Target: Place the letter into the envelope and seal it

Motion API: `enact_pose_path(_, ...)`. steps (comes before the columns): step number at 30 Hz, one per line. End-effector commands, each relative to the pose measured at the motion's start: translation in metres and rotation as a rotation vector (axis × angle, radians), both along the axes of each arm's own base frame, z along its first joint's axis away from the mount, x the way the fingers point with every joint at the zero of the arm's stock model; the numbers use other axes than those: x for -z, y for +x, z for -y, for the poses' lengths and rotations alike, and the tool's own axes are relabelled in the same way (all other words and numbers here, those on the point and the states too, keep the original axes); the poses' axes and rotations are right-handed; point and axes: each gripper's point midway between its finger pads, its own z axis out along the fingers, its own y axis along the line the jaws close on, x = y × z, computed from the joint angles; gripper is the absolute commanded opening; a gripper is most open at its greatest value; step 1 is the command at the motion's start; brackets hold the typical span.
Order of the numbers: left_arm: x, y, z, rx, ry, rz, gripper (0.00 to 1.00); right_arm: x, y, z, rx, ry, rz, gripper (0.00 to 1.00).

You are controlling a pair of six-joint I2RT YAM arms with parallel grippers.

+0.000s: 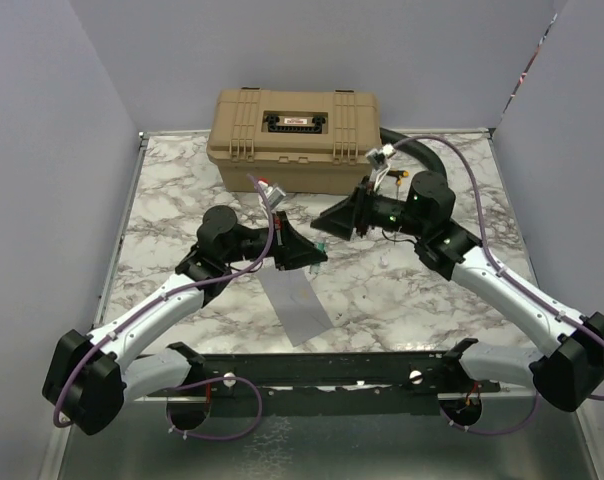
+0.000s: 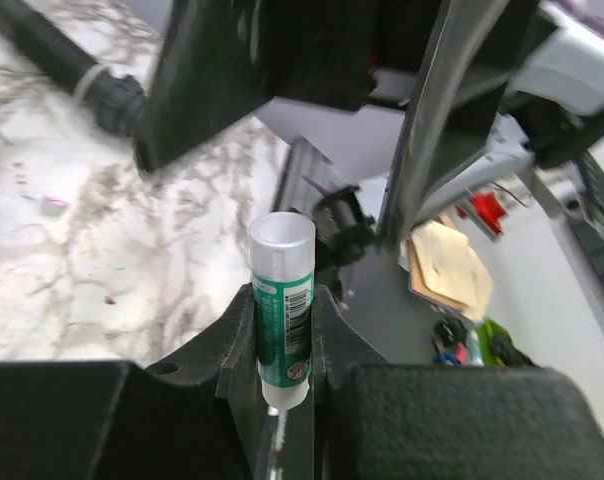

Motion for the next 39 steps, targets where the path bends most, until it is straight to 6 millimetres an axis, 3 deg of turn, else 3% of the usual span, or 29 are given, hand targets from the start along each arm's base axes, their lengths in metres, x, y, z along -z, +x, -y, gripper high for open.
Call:
enact_pose_path(1,0.003,0.054,-0.009,-0.31,0.105,0.055,0.0,0.028,0.071,0.028,0.537,-0.166,-0.251,0.67)
enact_pose_path(5,0.009,0.081,-0.014,-0.423,0.184,0.079,0.0,0.019,0.074,0.006,0.631,-0.19,-0.196,0.68)
enact_pose_path(8,0.018,0.092,-0.014,-0.445,0.243,0.062,0.0,0.026,0.078,-0.006,0.681,-0.27,-0.191,0.68)
enact_pose_path(11,0.021,0.095,-0.014,-0.454,0.257,0.056,0.0,0.032,0.081,-0.005,0.741,-0.324,-0.191,0.59)
enact_pose_path(15,0.022,0.096,-0.015,-0.465,0.256,0.047,0.0,0.029,0.08,-0.005,0.741,-0.3,-0.181,0.29)
enact_pose_path(17,0.023,0.096,-0.015,-0.466,0.257,0.042,0.0,0.028,0.078,-0.007,0.723,-0.295,-0.177,0.22)
enact_pose_path(26,0.022,0.094,-0.015,-0.467,0.244,0.028,0.0,0.047,0.064,-0.019,0.619,-0.347,-0.206,0.37)
enact_pose_path(29,0.022,0.092,-0.015,-0.459,0.241,0.024,0.0,0.048,0.062,-0.017,0.622,-0.329,-0.211,0.25)
enact_pose_path(33,0.021,0.089,-0.014,-0.449,0.235,0.015,0.0,0.041,0.058,-0.019,0.595,-0.311,-0.199,0.23)
enact_pose_path(36,0.018,0.083,-0.012,-0.417,0.225,0.021,0.0,0.035,0.054,-0.02,0.568,-0.288,-0.18,0.04)
enact_pose_path(39,0.013,0.068,-0.008,-0.328,0.207,0.042,0.0,0.023,0.042,-0.023,0.477,-0.254,-0.1,0.01)
